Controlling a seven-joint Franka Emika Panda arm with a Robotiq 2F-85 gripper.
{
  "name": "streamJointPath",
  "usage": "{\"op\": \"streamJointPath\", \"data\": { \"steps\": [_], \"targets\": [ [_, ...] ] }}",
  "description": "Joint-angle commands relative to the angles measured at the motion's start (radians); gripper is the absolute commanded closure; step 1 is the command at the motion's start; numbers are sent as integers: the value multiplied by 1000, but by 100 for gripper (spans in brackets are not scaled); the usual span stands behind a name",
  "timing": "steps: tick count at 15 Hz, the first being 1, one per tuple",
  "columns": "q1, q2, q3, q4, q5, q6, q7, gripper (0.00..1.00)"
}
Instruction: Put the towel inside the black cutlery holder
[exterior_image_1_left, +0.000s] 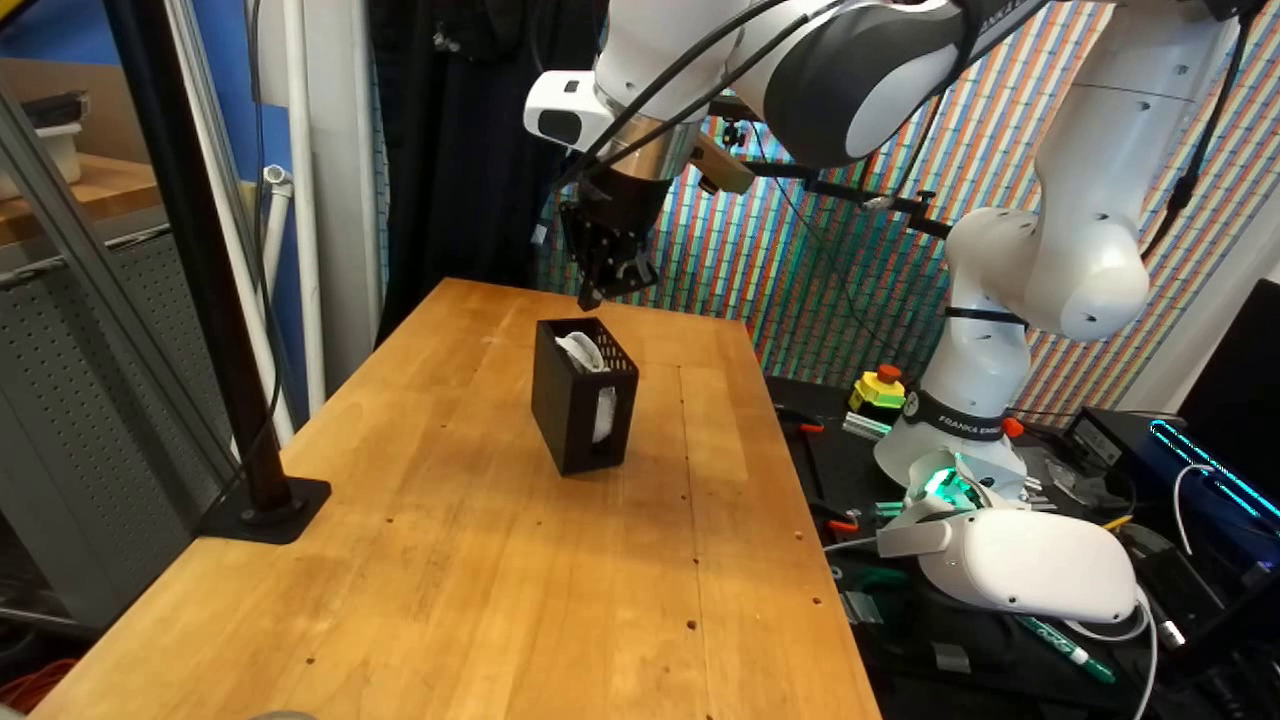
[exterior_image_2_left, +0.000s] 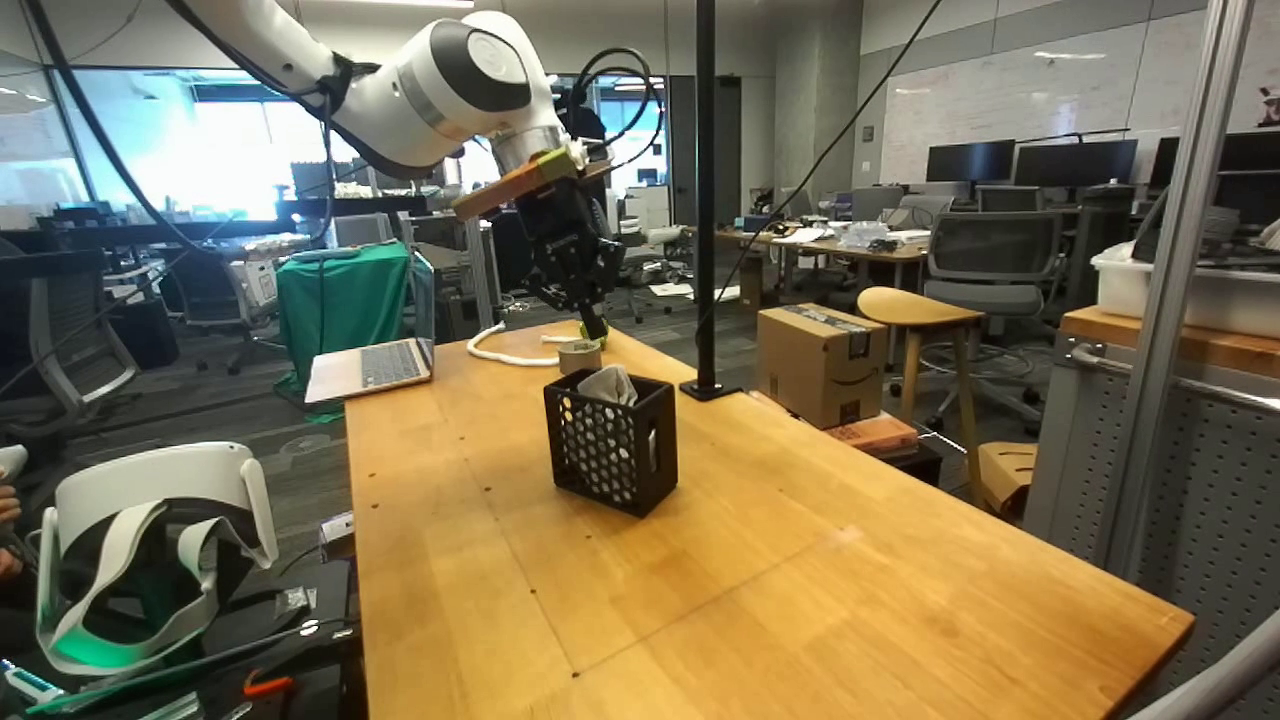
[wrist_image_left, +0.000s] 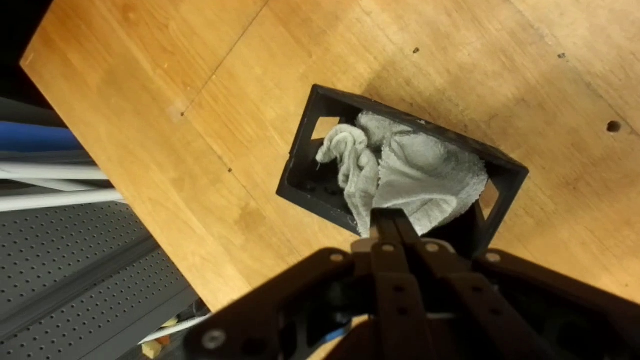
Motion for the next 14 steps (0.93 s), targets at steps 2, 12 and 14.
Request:
{"op": "streamJointPath", "data": {
  "steps": [2,12,14],
  "targets": [
    [-10,76,-16,52,-7,64,-13,95],
    [-7,97,-28,31,12,83,3,95],
    [-5,93,-25,25,16,83,7,95]
  ]
}}
